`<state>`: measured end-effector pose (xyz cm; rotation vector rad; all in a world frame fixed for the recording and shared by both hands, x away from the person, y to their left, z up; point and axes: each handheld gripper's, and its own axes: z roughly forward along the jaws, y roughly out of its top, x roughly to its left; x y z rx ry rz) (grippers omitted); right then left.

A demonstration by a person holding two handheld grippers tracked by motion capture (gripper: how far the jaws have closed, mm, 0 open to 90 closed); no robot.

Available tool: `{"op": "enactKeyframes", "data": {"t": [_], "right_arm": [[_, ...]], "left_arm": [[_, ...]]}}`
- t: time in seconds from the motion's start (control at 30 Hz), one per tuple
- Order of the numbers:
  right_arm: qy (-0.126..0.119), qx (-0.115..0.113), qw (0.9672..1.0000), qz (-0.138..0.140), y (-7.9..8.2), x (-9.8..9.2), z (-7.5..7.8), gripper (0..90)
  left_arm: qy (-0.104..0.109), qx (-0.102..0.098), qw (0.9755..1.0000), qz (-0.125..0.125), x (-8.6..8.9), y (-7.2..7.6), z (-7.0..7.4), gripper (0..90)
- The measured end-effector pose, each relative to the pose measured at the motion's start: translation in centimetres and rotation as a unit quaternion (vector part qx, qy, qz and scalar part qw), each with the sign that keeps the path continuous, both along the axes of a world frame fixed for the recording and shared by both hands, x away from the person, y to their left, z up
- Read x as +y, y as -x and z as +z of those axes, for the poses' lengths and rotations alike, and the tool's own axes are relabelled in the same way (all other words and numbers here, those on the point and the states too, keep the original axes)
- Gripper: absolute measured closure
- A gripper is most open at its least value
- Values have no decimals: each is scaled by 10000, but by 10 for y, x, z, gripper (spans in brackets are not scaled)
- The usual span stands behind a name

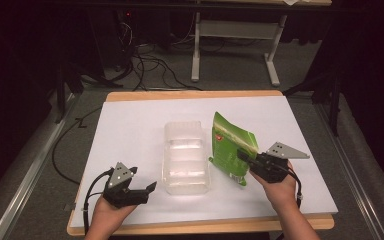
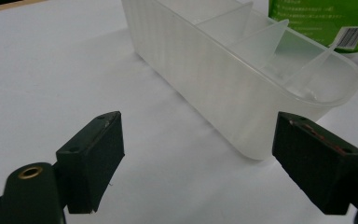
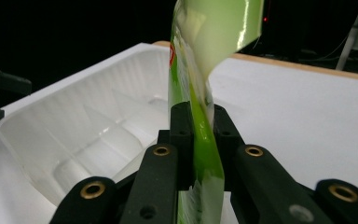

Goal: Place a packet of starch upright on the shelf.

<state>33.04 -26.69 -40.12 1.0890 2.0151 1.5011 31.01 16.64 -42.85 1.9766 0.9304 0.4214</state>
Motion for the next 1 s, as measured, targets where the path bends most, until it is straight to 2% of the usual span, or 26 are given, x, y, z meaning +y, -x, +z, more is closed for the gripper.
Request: {"op": "enactKeyframes", "data": {"t": [0.2,0.33,0.73,0.83,0.97,1.0], "right_arm": [[-128,-120,9998,-52,2,-9,8,830],[-131,-151,9998,-67,2,-14,10,831],[-133,-280,9995,-88,7,-14,21,851],[-181,-281,9994,-67,7,-12,24,850],[-212,-314,9992,92,7,-11,34,850],[-171,-319,9992,141,5,-11,41,850]], "left_arm": [[18,-25,10000,14,0,0,0,172],[31,-64,10000,54,1,1,1,172],[34,-108,9999,60,1,1,1,172],[67,-111,9999,74,2,1,1,173],[115,-114,9999,60,3,1,1,173],[106,-112,9999,66,4,0,0,173]]}}
